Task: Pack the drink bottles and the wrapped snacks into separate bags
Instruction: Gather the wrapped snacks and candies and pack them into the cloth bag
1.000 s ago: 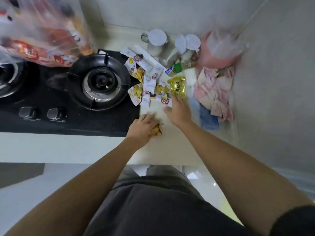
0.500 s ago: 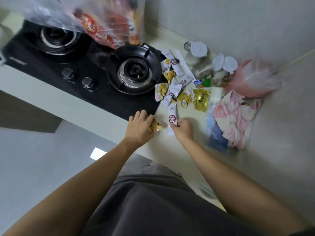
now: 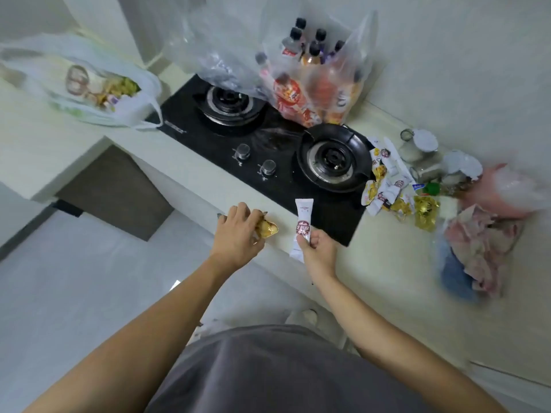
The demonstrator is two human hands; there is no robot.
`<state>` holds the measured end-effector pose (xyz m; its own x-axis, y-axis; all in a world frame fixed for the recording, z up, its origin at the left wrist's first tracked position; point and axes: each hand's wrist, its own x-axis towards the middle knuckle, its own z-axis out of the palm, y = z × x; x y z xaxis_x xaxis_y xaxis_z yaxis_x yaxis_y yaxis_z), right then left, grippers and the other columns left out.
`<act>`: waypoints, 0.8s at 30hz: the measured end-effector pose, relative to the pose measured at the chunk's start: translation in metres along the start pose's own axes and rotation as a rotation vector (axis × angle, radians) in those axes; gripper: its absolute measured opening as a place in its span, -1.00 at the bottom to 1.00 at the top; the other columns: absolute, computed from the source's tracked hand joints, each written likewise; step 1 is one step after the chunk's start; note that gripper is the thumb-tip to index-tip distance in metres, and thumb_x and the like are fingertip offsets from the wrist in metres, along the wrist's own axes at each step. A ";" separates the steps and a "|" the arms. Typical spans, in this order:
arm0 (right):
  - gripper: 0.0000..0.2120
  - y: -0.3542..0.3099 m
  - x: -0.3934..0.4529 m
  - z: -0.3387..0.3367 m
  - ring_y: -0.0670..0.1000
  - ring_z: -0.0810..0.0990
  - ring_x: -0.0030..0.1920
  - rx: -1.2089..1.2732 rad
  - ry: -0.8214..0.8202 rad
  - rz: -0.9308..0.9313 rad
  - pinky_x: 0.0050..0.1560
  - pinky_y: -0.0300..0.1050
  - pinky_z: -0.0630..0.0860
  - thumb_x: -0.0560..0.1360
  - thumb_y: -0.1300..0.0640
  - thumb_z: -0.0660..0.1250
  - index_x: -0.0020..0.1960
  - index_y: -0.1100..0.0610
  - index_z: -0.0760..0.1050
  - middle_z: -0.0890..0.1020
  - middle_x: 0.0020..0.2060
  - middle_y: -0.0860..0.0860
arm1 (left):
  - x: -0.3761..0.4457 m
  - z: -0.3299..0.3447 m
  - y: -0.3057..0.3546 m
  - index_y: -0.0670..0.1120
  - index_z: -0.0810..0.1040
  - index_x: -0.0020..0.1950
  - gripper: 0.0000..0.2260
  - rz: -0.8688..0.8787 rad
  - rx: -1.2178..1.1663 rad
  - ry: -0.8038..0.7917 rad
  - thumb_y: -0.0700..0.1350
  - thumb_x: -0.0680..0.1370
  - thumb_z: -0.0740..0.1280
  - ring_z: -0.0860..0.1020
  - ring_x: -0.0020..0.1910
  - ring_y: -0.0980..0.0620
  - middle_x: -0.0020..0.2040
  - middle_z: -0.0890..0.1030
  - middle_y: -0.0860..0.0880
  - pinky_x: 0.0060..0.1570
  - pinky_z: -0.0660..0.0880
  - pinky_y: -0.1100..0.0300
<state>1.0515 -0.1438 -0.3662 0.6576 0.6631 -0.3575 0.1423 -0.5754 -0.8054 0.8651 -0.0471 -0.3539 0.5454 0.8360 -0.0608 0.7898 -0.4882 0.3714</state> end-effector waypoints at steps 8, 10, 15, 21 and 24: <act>-0.92 -0.120 -0.074 0.204 -0.02 0.60 -0.24 0.016 -0.271 -0.139 -0.25 -0.19 0.48 0.51 0.22 0.49 -0.08 0.18 0.59 0.69 -0.19 0.12 | -0.069 -0.124 -0.187 0.07 0.46 0.26 -0.56 -0.228 -0.035 0.171 0.15 0.44 0.44 0.40 0.06 -0.01 0.10 0.41 0.04 -0.03 0.31 0.11; -0.92 -0.150 -0.086 0.248 -0.02 0.61 -0.22 0.009 -0.340 -0.186 -0.26 -0.25 0.47 0.52 0.22 0.48 -0.06 0.18 0.59 0.67 -0.20 0.07 | -0.081 -0.148 -0.228 0.06 0.47 0.27 -0.55 -0.284 -0.033 0.211 0.18 0.45 0.44 0.41 0.08 0.00 0.12 0.42 0.03 -0.03 0.35 0.10; -0.92 -0.210 -0.099 0.349 0.01 0.64 -0.17 -0.019 -0.489 -0.249 -0.26 -0.31 0.49 0.55 0.21 0.47 -0.03 0.20 0.59 0.67 -0.17 0.07 | -0.105 -0.190 -0.322 0.02 0.51 0.25 -0.53 -0.427 -0.050 0.263 0.21 0.44 0.44 0.45 0.06 -0.05 0.09 0.46 0.01 -0.11 0.39 0.08; -0.95 -0.266 -0.075 0.442 -0.08 0.60 -0.21 0.010 -0.499 -0.224 -0.39 -0.44 0.42 0.57 0.22 0.44 -0.02 0.19 0.59 0.64 -0.20 -0.02 | -0.078 -0.214 -0.412 0.05 0.49 0.29 -0.52 -0.470 -0.006 0.248 0.22 0.45 0.43 0.46 0.07 -0.06 0.08 0.45 0.01 -0.10 0.36 0.08; -0.93 -0.300 -0.043 0.479 -0.08 0.61 -0.20 0.065 -0.459 -0.182 -0.36 -0.41 0.45 0.59 0.20 0.43 -0.06 0.16 0.58 0.63 -0.20 -0.04 | -0.036 -0.230 -0.451 0.05 0.48 0.31 -0.52 -0.450 -0.007 0.249 0.24 0.47 0.42 0.45 0.11 -0.05 0.12 0.45 0.00 0.03 0.43 0.02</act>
<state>0.6265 0.2300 -0.3357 0.2312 0.9008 -0.3677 0.1684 -0.4092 -0.8968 0.4248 0.2008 -0.3061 0.0675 0.9977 0.0060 0.9287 -0.0650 0.3651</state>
